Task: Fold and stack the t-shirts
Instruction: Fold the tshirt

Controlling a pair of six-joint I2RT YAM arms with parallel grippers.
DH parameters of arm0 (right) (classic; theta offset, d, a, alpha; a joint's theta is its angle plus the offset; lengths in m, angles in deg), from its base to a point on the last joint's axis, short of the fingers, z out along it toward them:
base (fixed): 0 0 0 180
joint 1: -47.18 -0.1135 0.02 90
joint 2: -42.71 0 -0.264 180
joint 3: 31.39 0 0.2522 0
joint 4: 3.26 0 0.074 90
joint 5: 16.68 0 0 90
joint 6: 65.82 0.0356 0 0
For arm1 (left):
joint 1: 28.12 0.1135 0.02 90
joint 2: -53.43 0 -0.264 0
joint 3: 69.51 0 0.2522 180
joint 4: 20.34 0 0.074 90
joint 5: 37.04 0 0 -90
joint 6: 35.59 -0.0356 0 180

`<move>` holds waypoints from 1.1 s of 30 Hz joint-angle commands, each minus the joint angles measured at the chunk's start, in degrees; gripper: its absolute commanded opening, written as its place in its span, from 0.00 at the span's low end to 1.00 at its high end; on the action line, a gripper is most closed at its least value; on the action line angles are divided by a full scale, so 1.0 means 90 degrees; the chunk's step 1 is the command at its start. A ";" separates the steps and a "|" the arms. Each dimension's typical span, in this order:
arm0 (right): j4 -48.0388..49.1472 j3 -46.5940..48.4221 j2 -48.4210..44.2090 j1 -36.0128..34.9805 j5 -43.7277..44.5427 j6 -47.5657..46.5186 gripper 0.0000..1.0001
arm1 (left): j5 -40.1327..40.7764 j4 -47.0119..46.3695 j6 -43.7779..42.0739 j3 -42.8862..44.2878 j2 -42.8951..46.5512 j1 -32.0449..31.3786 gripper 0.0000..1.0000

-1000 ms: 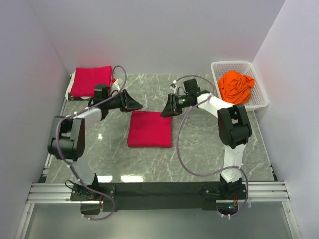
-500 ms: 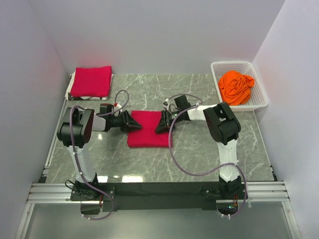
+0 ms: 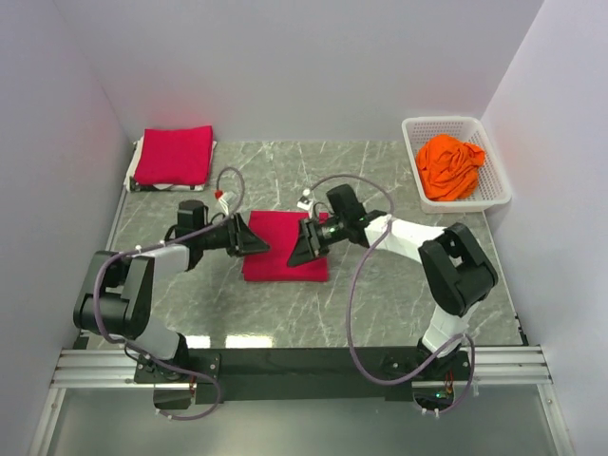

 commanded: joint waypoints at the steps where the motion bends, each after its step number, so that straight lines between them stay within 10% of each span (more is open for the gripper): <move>1: 0.0431 -0.0361 0.0328 -0.0280 -0.0088 0.0206 0.34 | 0.0186 -0.0263 0.0216 -0.0597 0.0030 -0.0276 0.38; 13: 0.0549 -0.0215 0.2136 0.0284 0.0107 0.0275 0.34 | 0.0560 0.0819 -0.0614 0.0076 -0.2528 0.0093 0.34; 24: -0.1523 0.0136 0.0311 0.0742 -0.0498 -0.1396 0.29 | -0.0916 0.3406 -0.3211 0.0805 -0.0461 0.0358 0.34; 33: -0.0078 0.1942 0.1858 0.1242 0.0116 -0.0098 0.29 | -0.0028 0.0431 -0.0949 0.2407 -0.1958 0.0348 0.36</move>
